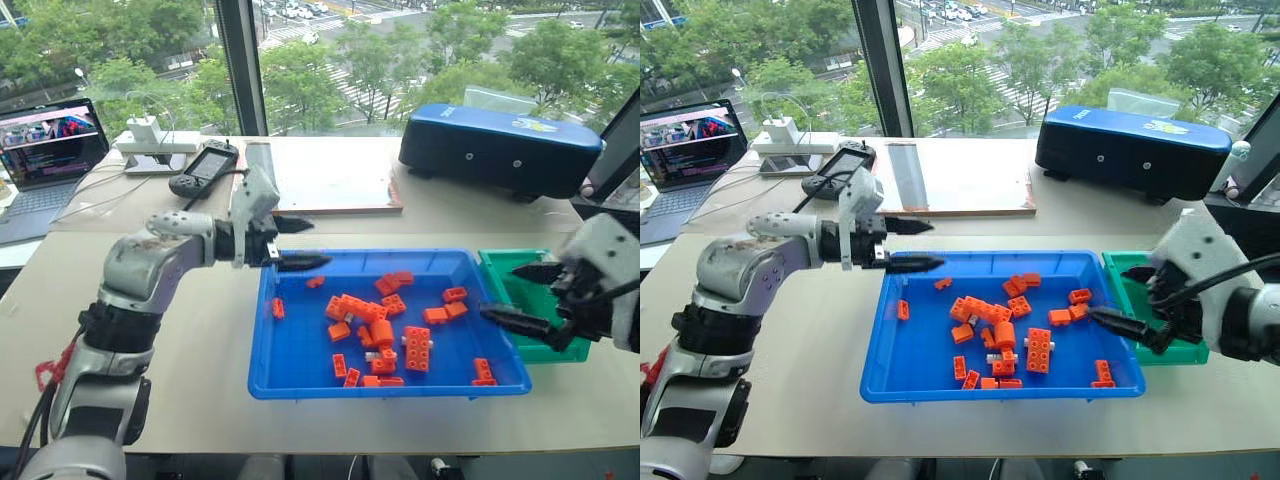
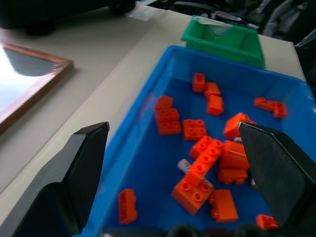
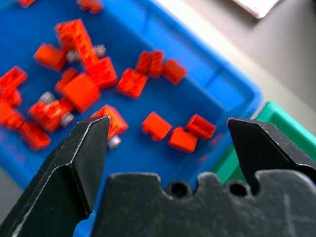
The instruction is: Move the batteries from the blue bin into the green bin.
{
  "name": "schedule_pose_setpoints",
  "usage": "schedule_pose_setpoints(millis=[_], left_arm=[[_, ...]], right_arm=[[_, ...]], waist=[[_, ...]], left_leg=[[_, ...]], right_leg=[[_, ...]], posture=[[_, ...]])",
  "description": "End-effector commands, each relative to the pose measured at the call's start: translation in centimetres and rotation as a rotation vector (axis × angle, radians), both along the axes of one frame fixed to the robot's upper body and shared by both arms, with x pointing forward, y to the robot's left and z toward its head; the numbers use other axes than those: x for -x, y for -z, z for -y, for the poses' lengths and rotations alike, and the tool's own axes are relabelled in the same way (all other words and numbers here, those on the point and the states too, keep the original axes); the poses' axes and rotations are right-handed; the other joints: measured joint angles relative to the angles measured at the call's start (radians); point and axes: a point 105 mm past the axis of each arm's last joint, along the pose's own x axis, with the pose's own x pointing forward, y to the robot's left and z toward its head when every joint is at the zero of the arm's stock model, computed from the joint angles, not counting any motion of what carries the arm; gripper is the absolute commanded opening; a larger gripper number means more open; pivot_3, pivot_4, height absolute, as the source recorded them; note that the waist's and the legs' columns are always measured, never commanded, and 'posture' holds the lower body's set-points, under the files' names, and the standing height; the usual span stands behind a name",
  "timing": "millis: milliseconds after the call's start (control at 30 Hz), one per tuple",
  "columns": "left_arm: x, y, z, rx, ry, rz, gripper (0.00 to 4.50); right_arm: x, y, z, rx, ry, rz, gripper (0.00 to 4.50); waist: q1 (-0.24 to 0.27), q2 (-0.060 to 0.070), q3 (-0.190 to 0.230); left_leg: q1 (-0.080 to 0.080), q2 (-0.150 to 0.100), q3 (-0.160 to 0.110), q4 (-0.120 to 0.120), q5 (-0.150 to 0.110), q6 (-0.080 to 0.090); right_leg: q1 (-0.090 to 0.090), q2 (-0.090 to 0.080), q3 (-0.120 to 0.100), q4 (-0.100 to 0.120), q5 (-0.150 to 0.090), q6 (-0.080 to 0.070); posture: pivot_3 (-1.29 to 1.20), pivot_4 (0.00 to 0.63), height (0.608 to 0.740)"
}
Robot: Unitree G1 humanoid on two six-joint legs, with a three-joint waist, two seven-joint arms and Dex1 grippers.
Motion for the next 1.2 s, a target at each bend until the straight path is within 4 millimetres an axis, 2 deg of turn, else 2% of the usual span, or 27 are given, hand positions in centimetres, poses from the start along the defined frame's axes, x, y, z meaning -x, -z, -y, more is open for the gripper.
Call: schedule_pose_setpoints(millis=[33, 100, 233, 267, 333, 400, 500, 600, 733, 800, 833, 933, 1033, 1200], left_arm=[[1.9, -0.2, -0.2, -0.026, 0.07, 0.007, 4.5], [2.3, 0.2, -0.2, -0.043, 0.073, 0.006, 4.5], [2.5, 0.7, -0.5, -0.048, 0.04, 0.001, 4.5], [2.5, 0.8, -0.6, -0.049, 0.035, 0.001, 4.5], [2.6, 0.8, -0.5, -0.05, 0.033, 0.0, 4.5], [2.8, 1.0, -0.6, -0.054, 0.022, 0.004, 4.5], [2.9, 1.3, -1.1, -0.064, -0.006, 0.006, 4.5], [2.9, 1.4, -1.1, -0.06, -0.013, 0.003, 4.5], [2.9, 1.7, -0.9, -0.055, -0.017, 0.001, 4.5], [2.7, 1.7, -0.9, -0.055, -0.022, 0.005, 4.5], [2.6, 1.7, -0.9, -0.055, -0.023, 0.007, 4.5], [2.5, 1.8, -0.9, -0.055, -0.02, 0.004, 4.5], [2.4, 2.0, -0.7, -0.056, -0.007, -0.001, 4.5], [2.0, 1.9, -0.2, -0.05, 0.006, 0.007, 4.5]], right_arm=[[-1.3, 1.0, -0.3, 0.038, -0.071, -0.036, 4.42], [-1.6, 2.0, -0.4, 0.051, -0.105, -0.08, 4.42], [-1.9, 3.8, -2.1, 0.005, -0.197, -0.139, 3.46], [-2.2, 4.1, -2.3, 0.012, -0.21, -0.138, 2.97], [-2.5, 4.6, -2.6, 0.02, -0.221, -0.139, 2.4], [-3.3, 5.1, -2.9, 0.004, -0.212, -0.139, 2.4], [-5.1, 4.3, -3.5, -0.132, -0.091, -0.105, 2.4], [-5.4, 4.1, -3.5, -0.197, -0.023, -0.121, 2.4], [-4.4, 4.6, -4.9, -0.293, 0.04, -0.193, 3.47], [-4.6, 4.5, -5.5, -0.363, 0.1, -0.169, 4.2], [-4.6, 4.4, -5.7, -0.4, 0.136, -0.156, 4.42], [-4.5, 5.1, -5.0, -0.395, 0.242, -0.149, 4.42], [-3.4, 6.2, -5.5, -0.48, 0.222, -0.27, 4.42], [-3.8, 7.1, -4.4, -0.421, 0.349, -0.294, 4.42]], waist=[[0.002, 0.0, 0.0], [0.007, -0.001, 0.0], [0.013, -0.001, 0.001], [0.013, -0.001, 0.001], [0.013, -0.001, 0.001], [0.013, -0.001, 0.001], [0.008, -0.001, 0.001], [0.013, -0.001, 0.001], [0.017, -0.002, 0.001], [0.016, -0.002, 0.001], [0.016, -0.002, 0.001], [0.015, -0.002, 0.001], [0.018, -0.002, 0.001], [0.013, -0.002, 0.001]], left_leg=[[0.0, 0.0, 0.0, 0.0, 0.0, 0.0], [0.0, 0.0, 0.0, 0.0, 0.0, 0.0], [-0.001, 0.0, 0.0, 0.001, 0.0, 0.0], [-0.001, 0.0, 0.0, 0.001, 0.0, 0.0], [-0.002, 0.0, 0.0, 0.001, 0.0, 0.0], [-0.002, 0.0, 0.0, 0.001, 0.0, 0.0], [-0.002, 0.0, 0.0, 0.001, 0.0, 0.0], [-0.002, 0.0, -0.001, 0.001, 0.0, 0.0], [-0.002, 0.0, -0.001, 0.001, 0.0, 0.0], [-0.003, 0.0, -0.001, 0.001, 0.0, 0.0], [-0.003, -0.001, -0.001, 0.001, 0.0, 0.0], [-0.003, -0.001, -0.001, 0.0, 0.0, 0.0], [-0.003, -0.001, -0.002, 0.001, 0.0, 0.0], [-0.003, -0.001, -0.001, 0.001, 0.0, 0.0]], right_leg=[[0.0, 0.0, 0.0, 0.0, 0.0, 0.0], [0.0, -0.001, 0.0, -0.001, 0.0, 0.0], [-0.001, -0.001, 0.0, 0.0, 0.0, 0.0], [-0.001, -0.001, 0.0, 0.0, 0.0, 0.0], [-0.001, -0.001, 0.0, 0.0, 0.0, 0.0], [-0.002, -0.001, 0.0, 0.0, 0.0, 0.0], [-0.002, -0.001, 0.0, 0.001, 0.0, 0.0], [-0.003, 0.0, 0.0, 0.002, 0.0, 0.0], [-0.002, -0.001, 0.0, 0.001, 0.0, 0.0], [-0.002, -0.001, 0.0, 0.002, 0.0, 0.0], [-0.003, -0.001, 0.0, 0.002, 0.0, 0.0], [-0.003, -0.001, 0.0, 0.003, 0.0, 0.0], [-0.003, -0.001, 0.0, 0.002, 0.0, 0.0], [-0.003, -0.002, 0.0, 0.002, 0.0, 0.0]], posture=[[0.0, 0.15, 0.732], [0.0, 0.15, 0.732], [0.0, 0.15, 0.732], [0.0, 0.15, 0.732], [0.0, 0.15, 0.732], [0.0, 0.15, 0.732], [0.0, 0.15, 0.732], [0.0, 0.15, 0.732], [0.0, 0.15, 0.732], [0.0, 0.15, 0.732], [0.0, 0.15, 0.732], [0.0, 0.15, 0.732], [0.0, 0.15, 0.732], [0.0, 0.15, 0.732]])
